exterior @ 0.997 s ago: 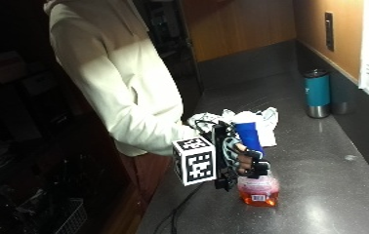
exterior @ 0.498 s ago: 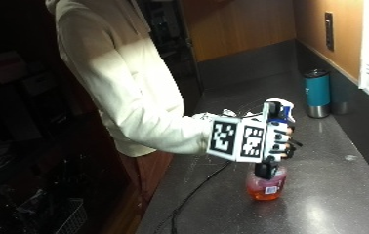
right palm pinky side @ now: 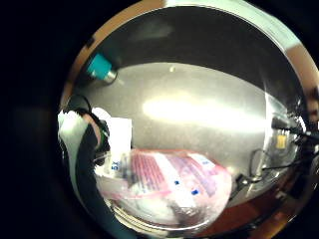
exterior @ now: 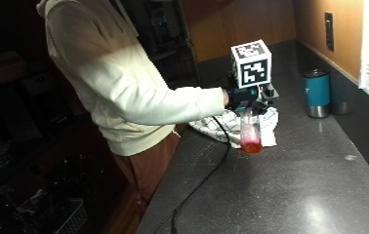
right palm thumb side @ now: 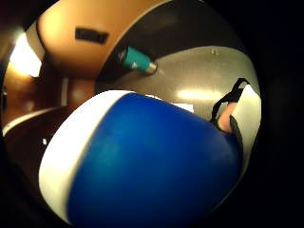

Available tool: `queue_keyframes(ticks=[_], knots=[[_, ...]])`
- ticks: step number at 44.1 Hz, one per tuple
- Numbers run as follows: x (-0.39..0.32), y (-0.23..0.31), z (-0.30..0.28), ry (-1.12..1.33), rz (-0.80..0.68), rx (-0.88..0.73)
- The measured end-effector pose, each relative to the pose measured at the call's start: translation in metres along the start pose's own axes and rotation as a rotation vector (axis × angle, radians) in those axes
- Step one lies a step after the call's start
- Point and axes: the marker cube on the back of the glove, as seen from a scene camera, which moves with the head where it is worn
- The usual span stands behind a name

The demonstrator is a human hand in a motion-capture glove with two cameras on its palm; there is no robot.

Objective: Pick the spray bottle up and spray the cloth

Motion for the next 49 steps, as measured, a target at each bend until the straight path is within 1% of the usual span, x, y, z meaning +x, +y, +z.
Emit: queue_keyframes(ticks=[7,14,17,24,28,32,36,37,39,41,45,49], knots=[[-0.065,0.011,0.014,0.179,-0.111,-0.115],[-0.112,0.02,0.025,0.369,-0.216,-0.182],[-0.131,0.023,0.031,0.429,-0.232,-0.199],[-0.163,0.027,0.058,0.562,-0.205,-0.253],[-0.174,0.03,0.078,0.606,-0.199,-0.292],[-0.178,0.031,0.09,0.599,-0.186,-0.28],[-0.179,0.027,0.091,0.573,-0.071,-0.243],[-0.177,0.028,0.09,0.587,-0.089,-0.25],[-0.175,0.033,0.087,0.618,-0.169,-0.274],[-0.18,0.035,0.084,0.61,-0.205,-0.277],[-0.19,0.036,0.076,0.571,-0.222,-0.25],[-0.195,0.037,0.073,0.585,-0.21,-0.222]])
